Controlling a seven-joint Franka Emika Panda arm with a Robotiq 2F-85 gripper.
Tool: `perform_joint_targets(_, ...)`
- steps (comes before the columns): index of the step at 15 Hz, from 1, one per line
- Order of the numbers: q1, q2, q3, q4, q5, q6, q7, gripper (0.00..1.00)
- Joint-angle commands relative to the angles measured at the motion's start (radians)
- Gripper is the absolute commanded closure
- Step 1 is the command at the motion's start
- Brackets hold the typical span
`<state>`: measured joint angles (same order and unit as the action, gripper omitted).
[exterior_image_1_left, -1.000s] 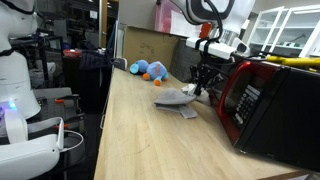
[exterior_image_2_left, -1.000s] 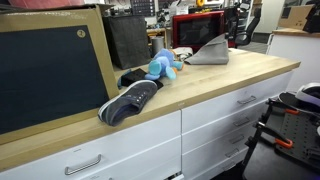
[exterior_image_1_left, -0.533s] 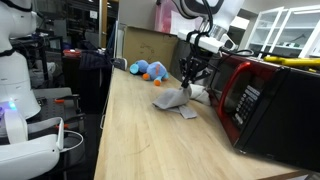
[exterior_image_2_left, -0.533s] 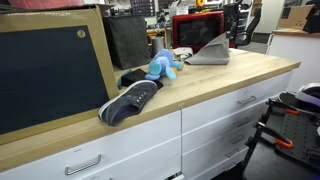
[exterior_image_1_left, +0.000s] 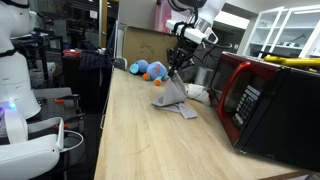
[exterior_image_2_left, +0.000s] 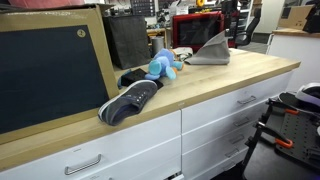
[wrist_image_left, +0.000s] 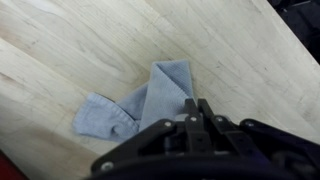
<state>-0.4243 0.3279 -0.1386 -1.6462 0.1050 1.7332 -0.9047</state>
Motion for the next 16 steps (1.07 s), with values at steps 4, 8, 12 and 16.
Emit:
perform_joint_targets(4,0.043,-0.155,-0.023,-0.193,0.007,0.011,-0.049,0.99)
perform_joint_targets(8,0.068,-0.24,-0.035,-0.297,0.008,0.009,-0.068,0.99)
perform_joint_targets(12,0.101,-0.332,-0.033,-0.378,0.036,-0.008,-0.067,0.99)
perform_joint_targets(16,0.154,-0.403,-0.033,-0.415,0.085,-0.037,-0.046,0.99)
